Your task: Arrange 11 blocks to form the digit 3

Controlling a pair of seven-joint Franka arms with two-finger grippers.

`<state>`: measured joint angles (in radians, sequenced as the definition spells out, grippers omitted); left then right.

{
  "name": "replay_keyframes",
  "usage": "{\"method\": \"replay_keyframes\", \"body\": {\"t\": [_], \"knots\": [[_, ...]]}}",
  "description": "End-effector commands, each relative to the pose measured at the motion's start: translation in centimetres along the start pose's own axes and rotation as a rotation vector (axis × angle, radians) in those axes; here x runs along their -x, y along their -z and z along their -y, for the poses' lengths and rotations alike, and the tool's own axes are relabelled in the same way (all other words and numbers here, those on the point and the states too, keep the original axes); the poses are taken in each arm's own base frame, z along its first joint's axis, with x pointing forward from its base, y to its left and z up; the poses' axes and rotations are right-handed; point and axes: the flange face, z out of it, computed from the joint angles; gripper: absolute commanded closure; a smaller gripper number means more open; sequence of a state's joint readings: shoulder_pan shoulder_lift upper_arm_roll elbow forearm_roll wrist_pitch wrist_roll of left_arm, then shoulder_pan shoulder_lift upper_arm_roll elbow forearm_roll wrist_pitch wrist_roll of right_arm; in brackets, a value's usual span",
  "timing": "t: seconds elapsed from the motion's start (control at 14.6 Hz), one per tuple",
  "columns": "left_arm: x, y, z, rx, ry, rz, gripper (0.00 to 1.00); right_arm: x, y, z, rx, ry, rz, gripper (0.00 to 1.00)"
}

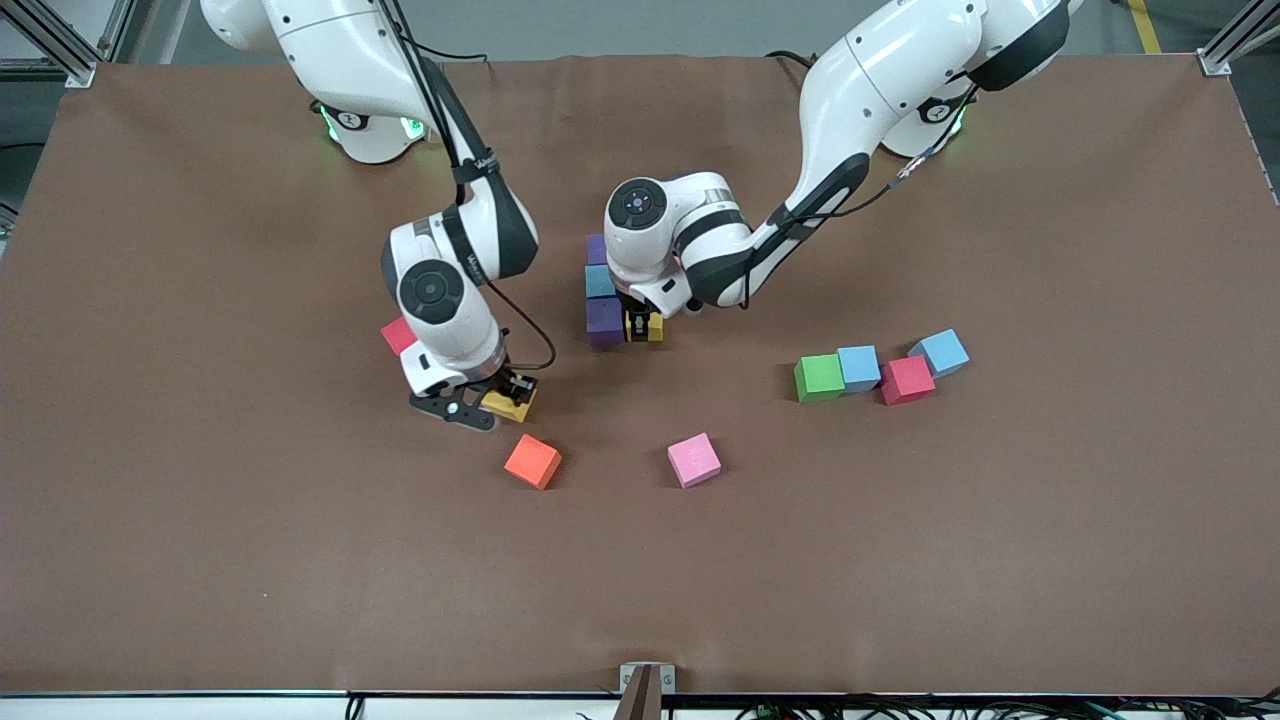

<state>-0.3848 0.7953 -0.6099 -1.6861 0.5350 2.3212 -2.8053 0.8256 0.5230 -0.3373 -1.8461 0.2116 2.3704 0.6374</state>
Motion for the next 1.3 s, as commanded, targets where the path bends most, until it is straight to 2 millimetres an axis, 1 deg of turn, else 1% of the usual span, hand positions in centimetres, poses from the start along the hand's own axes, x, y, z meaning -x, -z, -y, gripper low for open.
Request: {"method": "replay_keyframes", "body": {"t": [0.0,0.07,0.14,0.21,0.27,0.41,0.75,0.89,1.03,1.16,1.23], "knots": [[1.0,-0.6,0.6,0.021,0.207,0.012,0.5,0.7,1.1,0.9,-0.019,0.138,0.006,1.0],[0.9,-0.6,0.5,0.021,0.209,0.012,0.46,1.0,1.3,1.4,-0.023,0.197,0.002,1.0],[0.9,-0.6,0.5,0.025,0.205,0.012,0.36,1.6,1.4,2.0,-0.024,0.284,0.0,0.99],[0.9,-0.5,0.4,0.029,0.199,0.012,0.2,1.7,1.4,2.3,-0.028,0.369,-0.008,0.99],[0.8,-0.2,0.2,0.031,0.201,0.015,0.0,1.6,1.7,2.5,-0.032,0.392,-0.011,0.99],[0.6,0.1,-0.2,0.039,0.196,0.009,0.0,2.4,1.8,3.4,-0.035,0.413,-0.011,0.99],[0.0,1.5,-0.6,0.052,0.203,-0.014,0.0,2.5,1.7,3.4,-0.033,0.421,-0.009,0.99],[-0.1,2.5,-0.5,0.059,0.201,-0.014,0.0,2.6,1.7,3.6,-0.034,0.418,-0.014,0.99],[-0.2,2.5,-0.1,0.054,0.181,-0.04,0.0,3.1,1.7,4.1,-0.039,0.424,-0.016,0.99],[-0.4,3.1,0.2,0.06,0.168,-0.051,0.0,3.5,1.6,4.4,-0.04,0.43,-0.016,0.99],[-0.5,3.8,0.0,0.07,0.169,-0.047,0.0,3.9,1.5,4.9,-0.041,0.437,-0.016,0.99]]}}
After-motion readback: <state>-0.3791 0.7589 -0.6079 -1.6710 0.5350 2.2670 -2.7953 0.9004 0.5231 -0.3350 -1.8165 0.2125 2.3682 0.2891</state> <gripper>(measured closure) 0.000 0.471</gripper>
